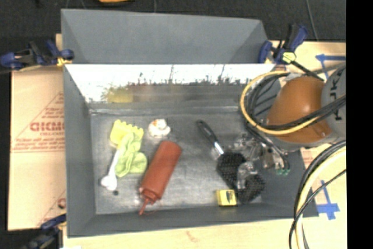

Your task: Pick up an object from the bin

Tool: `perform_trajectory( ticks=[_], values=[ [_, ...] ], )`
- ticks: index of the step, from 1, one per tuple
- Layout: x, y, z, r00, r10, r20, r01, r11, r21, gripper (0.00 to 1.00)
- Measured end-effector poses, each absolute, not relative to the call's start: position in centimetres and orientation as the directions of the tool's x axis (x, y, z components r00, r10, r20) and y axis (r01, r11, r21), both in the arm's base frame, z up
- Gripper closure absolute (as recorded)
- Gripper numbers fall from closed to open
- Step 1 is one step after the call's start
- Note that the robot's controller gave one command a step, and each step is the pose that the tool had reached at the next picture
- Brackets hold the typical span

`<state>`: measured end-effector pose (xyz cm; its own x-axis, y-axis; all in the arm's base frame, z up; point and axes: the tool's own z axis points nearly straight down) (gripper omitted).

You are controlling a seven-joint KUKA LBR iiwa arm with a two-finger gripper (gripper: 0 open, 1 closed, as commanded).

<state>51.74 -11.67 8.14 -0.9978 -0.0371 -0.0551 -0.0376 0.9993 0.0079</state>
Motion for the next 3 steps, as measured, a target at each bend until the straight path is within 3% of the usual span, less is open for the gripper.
perform_trajectory(
  ticks=[1,3],
  values=[
    [51.7,-11.6,8.4,-0.998,-0.038,-0.052,-0.038,0.999,0.008,1.0],
    [51.3,-11.7,12.0,-0.999,-0.044,-0.01,-0.044,0.999,0.004,1.0]
  ],
)
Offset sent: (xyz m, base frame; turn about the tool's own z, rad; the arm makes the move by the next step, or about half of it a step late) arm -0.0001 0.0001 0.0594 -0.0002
